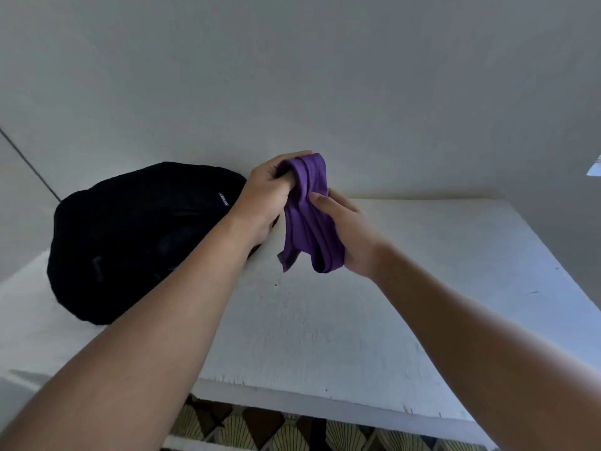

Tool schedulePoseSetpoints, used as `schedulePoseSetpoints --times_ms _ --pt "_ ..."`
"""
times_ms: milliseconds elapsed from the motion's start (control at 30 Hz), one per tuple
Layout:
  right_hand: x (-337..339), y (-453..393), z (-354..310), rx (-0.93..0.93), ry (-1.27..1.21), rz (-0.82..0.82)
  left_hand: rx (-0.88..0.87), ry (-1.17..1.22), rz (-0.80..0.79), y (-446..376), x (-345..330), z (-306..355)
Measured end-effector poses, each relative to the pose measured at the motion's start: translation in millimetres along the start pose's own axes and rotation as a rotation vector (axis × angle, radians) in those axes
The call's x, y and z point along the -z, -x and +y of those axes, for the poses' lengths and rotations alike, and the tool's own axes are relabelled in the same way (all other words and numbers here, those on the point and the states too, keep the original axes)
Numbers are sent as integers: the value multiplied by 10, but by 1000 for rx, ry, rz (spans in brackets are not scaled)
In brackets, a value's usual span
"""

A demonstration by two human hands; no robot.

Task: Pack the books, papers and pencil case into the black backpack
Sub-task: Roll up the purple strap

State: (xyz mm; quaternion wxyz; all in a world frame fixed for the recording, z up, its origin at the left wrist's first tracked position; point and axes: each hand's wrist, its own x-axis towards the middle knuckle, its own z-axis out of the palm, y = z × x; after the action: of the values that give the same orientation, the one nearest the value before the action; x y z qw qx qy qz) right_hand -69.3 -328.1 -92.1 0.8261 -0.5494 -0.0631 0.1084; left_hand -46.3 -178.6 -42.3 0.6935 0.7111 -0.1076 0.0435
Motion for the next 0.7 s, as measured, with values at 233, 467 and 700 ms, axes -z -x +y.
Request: schedulePoseSetpoints --times_ms 233,467,700 --pt "-525 -271 373 -209 -105 -40 82 -472 193 286 1119 2" --pt "-1097 -530 592 -513 312 -230 143 -1500 254 332 2077 -164" --pt "-1442 -865 745 -627 375 -216 -51 -1453 254 127 2393 -169"
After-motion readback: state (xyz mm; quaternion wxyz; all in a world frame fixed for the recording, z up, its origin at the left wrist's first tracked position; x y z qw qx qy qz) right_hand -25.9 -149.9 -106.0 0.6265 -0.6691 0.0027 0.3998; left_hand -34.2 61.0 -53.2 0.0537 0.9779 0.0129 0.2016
